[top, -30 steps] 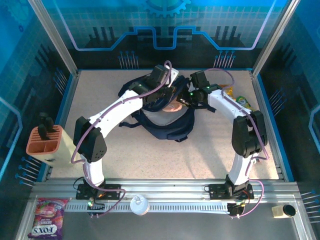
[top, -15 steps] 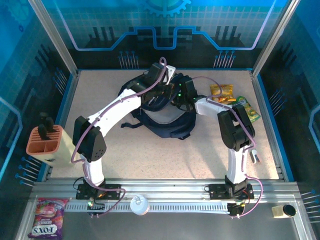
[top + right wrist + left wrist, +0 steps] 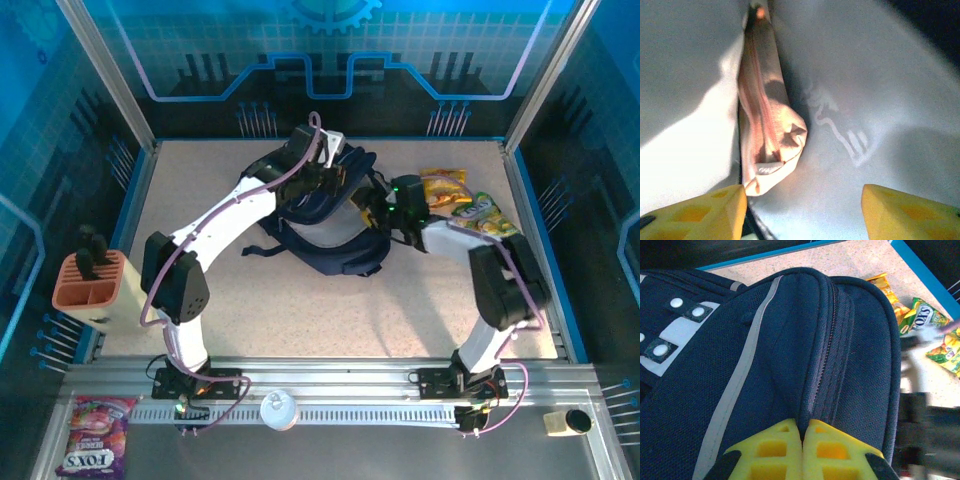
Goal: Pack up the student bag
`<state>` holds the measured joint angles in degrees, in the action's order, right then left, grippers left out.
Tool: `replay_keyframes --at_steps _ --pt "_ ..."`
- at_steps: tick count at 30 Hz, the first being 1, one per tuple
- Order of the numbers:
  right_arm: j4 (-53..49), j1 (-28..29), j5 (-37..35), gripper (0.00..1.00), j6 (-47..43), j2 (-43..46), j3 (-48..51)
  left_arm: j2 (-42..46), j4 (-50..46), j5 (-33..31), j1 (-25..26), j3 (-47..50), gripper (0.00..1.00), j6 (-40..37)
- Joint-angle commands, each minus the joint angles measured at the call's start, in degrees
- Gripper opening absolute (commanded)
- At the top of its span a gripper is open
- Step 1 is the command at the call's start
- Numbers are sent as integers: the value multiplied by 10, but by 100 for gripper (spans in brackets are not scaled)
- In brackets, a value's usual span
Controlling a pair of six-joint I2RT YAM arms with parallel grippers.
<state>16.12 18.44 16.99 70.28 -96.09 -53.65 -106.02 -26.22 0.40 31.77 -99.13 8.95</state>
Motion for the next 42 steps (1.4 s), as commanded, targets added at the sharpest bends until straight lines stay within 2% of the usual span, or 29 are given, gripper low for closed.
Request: replay_keyframes --at_steps 1,3,4,7,10,14,17,23,29,33,39,42 --pt "-19 -26 1 67 -8 81 67 23 52 66 0 -2 0 14" --pt "-37 -47 -12 70 -8 128 99 13 49 95 0 -2 1 15" --pt "-50 -59 -23 71 -9 151 113 7 45 115 0 -6 8 17" --pt "-114 -85 -73 74 -29 218 126 -15 25 144 1 -25 19 37" --pt "-181 -95 -140 79 -59 271 117 -22 17 149 0 -26 40 52" --pt "-195 -96 -151 80 -101 304 104 2 8 145 -19 1 60 94" --pt "-213 -85 -153 81 -126 301 86 37 43 174 -57 60 65 167" --pt "-223 -51 -131 82 -149 255 46 111 156 212 -160 234 65 319" --pt "-209 -19 -125 81 -141 218 36 144 230 220 -257 369 54 445" --pt "-198 -7 -106 81 -135 194 13 135 250 227 -279 393 47 456" --pt "-190 4 -96 80 -129 176 9 98 250 247 -281 386 41 438" --pt "-189 6 -94 79 -127 173 8 76 252 274 -280 379 44 433"
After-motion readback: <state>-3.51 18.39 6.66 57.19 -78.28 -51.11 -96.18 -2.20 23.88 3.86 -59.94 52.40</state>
